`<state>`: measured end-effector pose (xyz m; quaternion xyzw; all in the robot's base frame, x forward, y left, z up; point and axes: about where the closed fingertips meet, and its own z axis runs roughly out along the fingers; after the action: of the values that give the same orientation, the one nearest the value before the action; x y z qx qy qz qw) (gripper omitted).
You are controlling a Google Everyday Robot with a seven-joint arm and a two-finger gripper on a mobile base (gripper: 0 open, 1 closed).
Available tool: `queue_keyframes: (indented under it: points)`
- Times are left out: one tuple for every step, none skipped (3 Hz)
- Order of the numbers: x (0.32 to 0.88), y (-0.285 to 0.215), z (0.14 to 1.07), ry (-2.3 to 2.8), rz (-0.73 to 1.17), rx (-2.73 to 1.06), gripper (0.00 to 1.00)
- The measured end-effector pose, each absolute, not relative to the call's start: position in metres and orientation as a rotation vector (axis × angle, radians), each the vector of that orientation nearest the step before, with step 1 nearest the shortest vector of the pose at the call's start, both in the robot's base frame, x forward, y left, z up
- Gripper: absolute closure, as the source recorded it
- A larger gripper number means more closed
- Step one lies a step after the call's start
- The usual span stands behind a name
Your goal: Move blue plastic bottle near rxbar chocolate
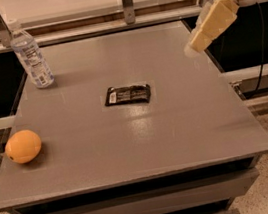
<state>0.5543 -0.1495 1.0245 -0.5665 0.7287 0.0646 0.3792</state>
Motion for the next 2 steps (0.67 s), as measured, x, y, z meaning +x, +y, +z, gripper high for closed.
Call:
queue_keyframes:
  points:
    - [0.593,-0.118,1.028,1.808,0.253,-1.382,0.0]
    - [0.627,-0.089,1.025,1.806,0.272,-1.304,0.0]
